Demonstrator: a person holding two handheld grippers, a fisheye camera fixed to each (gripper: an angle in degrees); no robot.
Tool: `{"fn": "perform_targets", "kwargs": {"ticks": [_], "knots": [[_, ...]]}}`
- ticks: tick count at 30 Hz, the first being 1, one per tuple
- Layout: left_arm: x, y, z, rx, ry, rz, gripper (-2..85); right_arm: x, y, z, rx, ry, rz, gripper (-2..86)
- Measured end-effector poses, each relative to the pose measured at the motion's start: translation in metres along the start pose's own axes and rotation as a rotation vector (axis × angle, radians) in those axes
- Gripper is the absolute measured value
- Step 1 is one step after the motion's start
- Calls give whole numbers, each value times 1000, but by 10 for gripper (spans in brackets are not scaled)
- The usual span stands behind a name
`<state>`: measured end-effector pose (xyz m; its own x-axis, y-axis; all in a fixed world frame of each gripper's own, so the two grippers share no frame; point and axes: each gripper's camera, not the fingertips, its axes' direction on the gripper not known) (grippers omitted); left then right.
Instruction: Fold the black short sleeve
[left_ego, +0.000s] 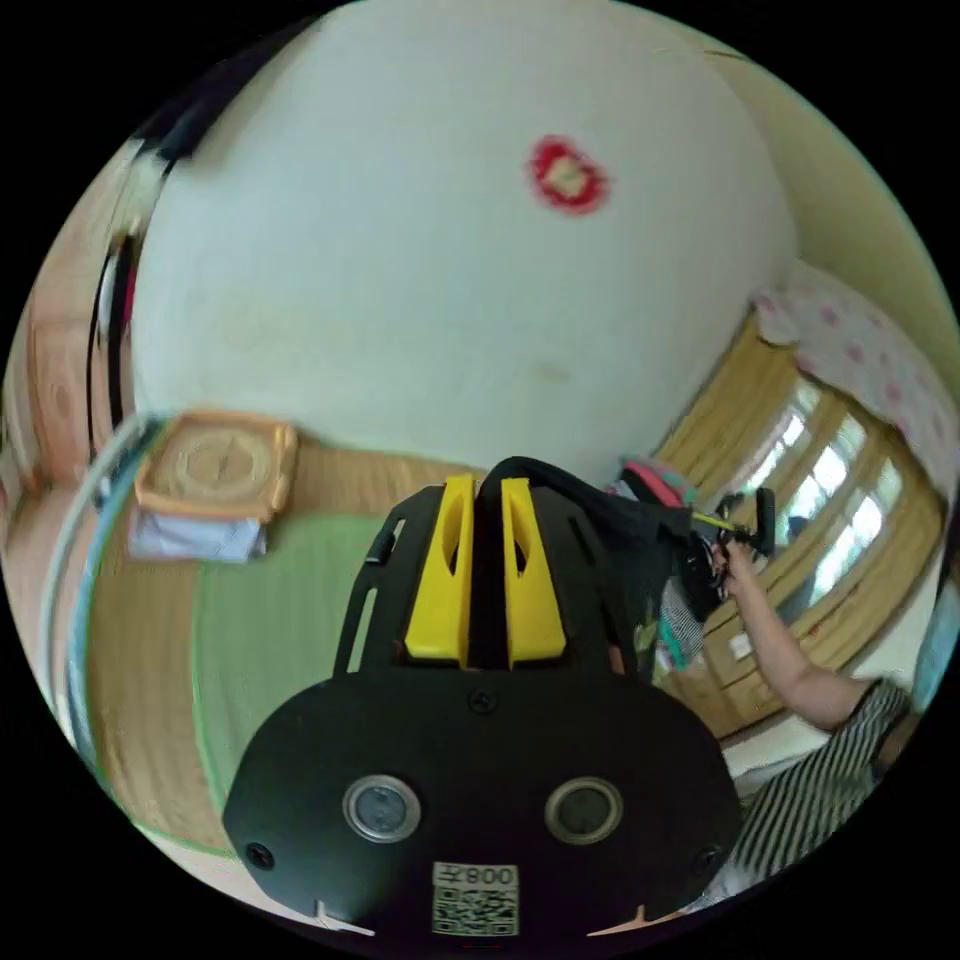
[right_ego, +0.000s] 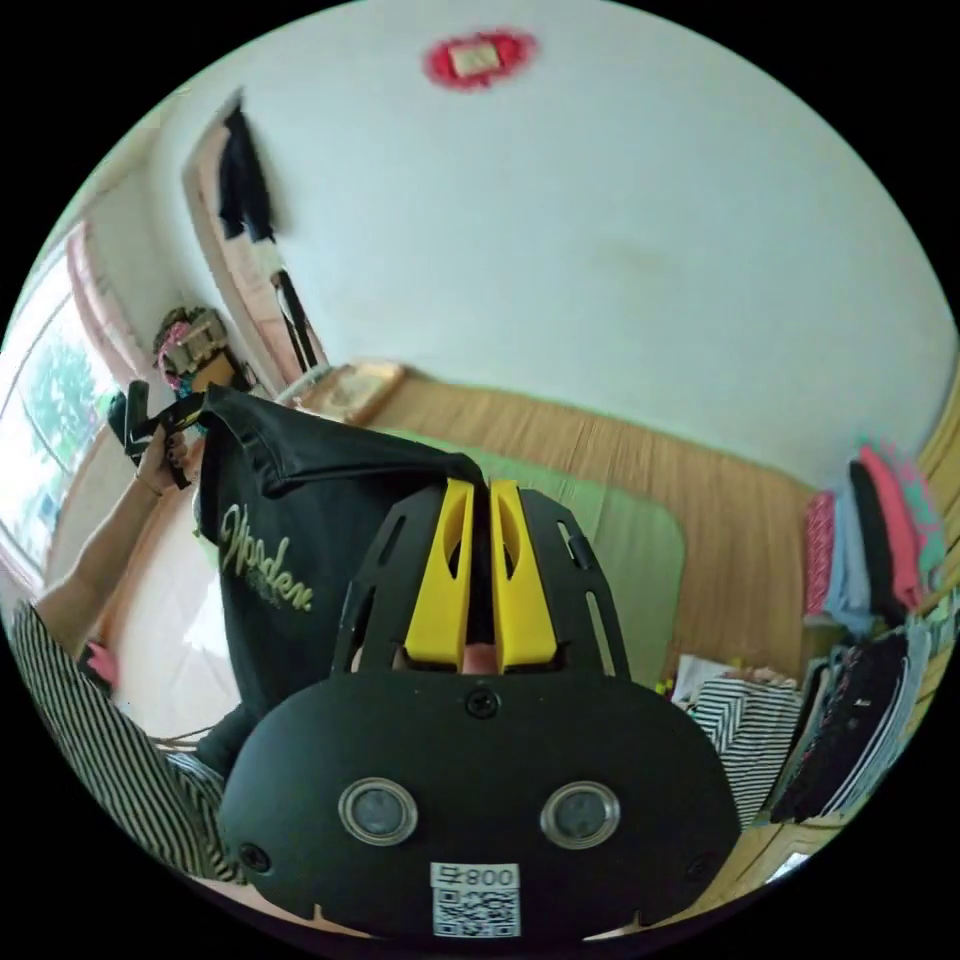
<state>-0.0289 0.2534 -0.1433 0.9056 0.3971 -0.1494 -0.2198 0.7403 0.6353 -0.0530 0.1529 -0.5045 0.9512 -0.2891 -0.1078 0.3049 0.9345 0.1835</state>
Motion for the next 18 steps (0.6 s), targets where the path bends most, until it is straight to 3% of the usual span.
{"fn": "perform_targets", "kwargs": {"ticks": [2,5,11,18], "knots": [[-22,-29,40,-152,-107,-79,64,41,-43,103,-221,1,86,30],[-39,-46,66,-271,-149,-139,71,77,-64,196,-334,94,161,17],[-42,-78,75,-452,-202,-137,72,106,-78,302,-282,-14,173,10],[-19,-178,75,-450,-197,-91,70,70,-142,409,-263,-90,58,5]]}}
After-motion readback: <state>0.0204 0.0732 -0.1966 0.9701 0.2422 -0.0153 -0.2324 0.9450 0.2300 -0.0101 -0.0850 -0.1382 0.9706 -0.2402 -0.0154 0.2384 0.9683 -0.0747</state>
